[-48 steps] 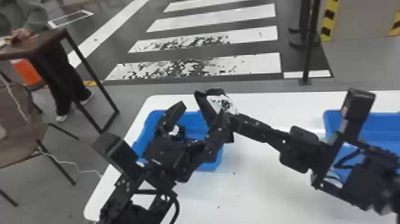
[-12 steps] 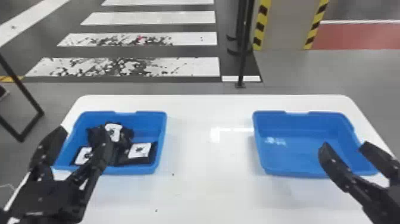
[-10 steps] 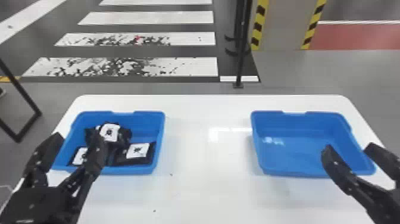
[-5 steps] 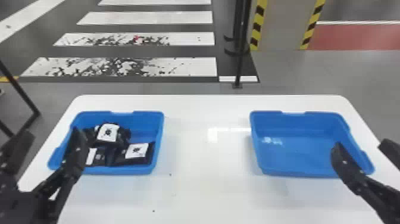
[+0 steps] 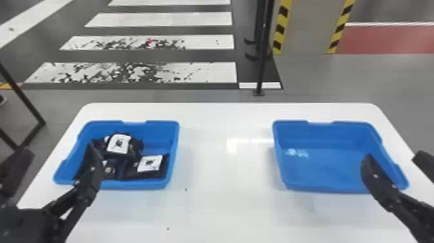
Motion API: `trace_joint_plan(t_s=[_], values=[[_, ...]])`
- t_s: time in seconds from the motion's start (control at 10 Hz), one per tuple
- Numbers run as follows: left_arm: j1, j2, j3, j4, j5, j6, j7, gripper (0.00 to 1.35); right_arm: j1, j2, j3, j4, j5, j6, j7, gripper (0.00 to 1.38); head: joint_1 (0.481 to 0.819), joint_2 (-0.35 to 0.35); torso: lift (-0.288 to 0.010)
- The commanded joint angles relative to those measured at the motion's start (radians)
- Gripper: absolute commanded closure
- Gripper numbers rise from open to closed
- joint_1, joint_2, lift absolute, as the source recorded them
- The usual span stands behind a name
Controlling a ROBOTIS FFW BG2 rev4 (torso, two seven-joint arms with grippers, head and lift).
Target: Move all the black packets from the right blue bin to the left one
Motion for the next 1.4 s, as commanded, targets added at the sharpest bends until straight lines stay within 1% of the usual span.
trace_joint_plan(t_s=[0.0,0.5,0.9,1.3], values=[[0.000,0.000,0.000,0.000,-0.001,-0.004,0.000,0.18,0.000,0.000,0.000,-0.001,0.000,-0.006,0.000,0.25,0.695,0.039,-0.140],[0.000,0.000,0.000,0.000,-0.001,-0.011,0.000,0.18,0.000,0.000,0.000,-0.004,0.000,-0.021,0.000,0.25,0.695,0.040,-0.140],[-0.002,0.006,-0.004,0.005,0.001,0.001,0.000,0.18,0.000,0.001,0.000,-0.016,0.000,-0.021,-0.002,0.24,0.695,0.039,-0.140],[-0.009,0.017,-0.018,0.015,0.005,-0.014,-0.002,0.18,0.000,0.000,0.000,-0.016,-0.002,-0.026,0.000,0.24,0.695,0.032,-0.140]])
